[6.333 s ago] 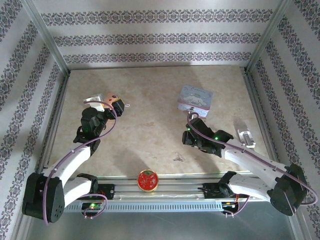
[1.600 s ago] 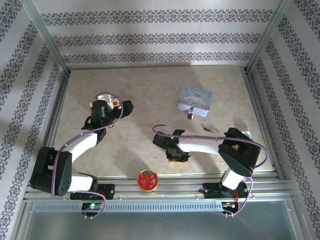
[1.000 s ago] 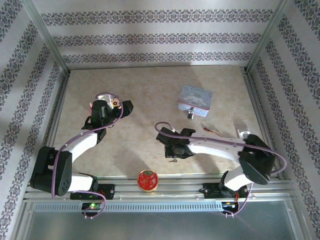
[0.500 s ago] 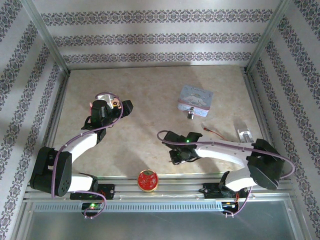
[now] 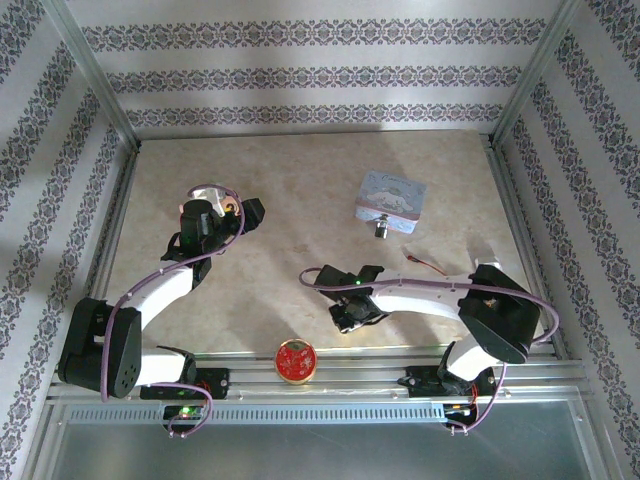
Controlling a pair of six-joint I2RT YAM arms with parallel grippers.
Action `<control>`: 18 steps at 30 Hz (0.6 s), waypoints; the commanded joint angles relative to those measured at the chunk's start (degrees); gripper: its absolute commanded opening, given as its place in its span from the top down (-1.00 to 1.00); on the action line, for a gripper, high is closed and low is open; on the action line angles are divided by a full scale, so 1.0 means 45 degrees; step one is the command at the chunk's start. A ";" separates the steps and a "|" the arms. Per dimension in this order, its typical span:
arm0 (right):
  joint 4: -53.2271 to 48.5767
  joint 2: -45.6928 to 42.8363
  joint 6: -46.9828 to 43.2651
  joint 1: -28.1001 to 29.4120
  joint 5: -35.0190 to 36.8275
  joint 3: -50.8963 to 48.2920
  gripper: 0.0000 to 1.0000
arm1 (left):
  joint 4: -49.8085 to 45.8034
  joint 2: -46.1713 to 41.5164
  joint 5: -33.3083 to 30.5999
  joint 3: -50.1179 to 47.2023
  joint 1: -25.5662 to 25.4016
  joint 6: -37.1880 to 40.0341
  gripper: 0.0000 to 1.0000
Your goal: Unlock a padlock with a key
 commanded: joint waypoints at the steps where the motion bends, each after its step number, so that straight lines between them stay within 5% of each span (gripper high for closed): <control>1: 0.0252 0.0272 -0.0098 0.0110 -0.0174 0.0090 0.58 | 0.0035 -0.0250 -0.0214 -0.0034 -0.0122 0.0225 -0.99; 6: -0.0550 0.0045 -0.0173 0.0110 0.0507 0.0451 0.98 | -0.0116 -0.0293 -0.0231 0.0048 -0.0115 0.0237 -0.99; 18: -0.2906 -0.1357 -0.0566 -0.0280 0.2416 0.2948 1.00 | -0.1201 -0.0374 0.1171 0.0615 -0.0132 -0.0596 -0.99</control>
